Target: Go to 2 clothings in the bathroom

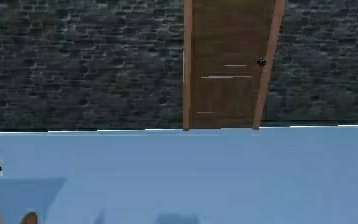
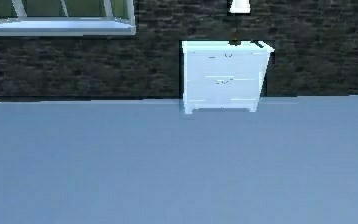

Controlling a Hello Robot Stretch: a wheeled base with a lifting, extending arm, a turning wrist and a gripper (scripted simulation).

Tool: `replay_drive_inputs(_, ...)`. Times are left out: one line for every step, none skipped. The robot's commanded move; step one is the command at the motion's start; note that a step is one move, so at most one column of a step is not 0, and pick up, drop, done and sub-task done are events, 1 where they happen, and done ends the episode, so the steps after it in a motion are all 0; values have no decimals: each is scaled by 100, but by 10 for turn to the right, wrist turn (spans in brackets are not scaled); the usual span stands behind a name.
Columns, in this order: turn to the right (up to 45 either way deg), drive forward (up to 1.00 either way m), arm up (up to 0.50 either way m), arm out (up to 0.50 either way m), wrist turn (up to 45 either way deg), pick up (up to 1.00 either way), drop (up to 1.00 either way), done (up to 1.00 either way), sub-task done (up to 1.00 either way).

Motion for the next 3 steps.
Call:
replay_drive_inputs(0, 70, 0, 0, 0, 0, 0, 0, 0)
replay_drive_inputs(-450, 0, 0, 0, 0, 0, 0, 0, 0)
replay_drive_inputs(-120, 0, 0, 0, 0, 0, 0, 0, 0)
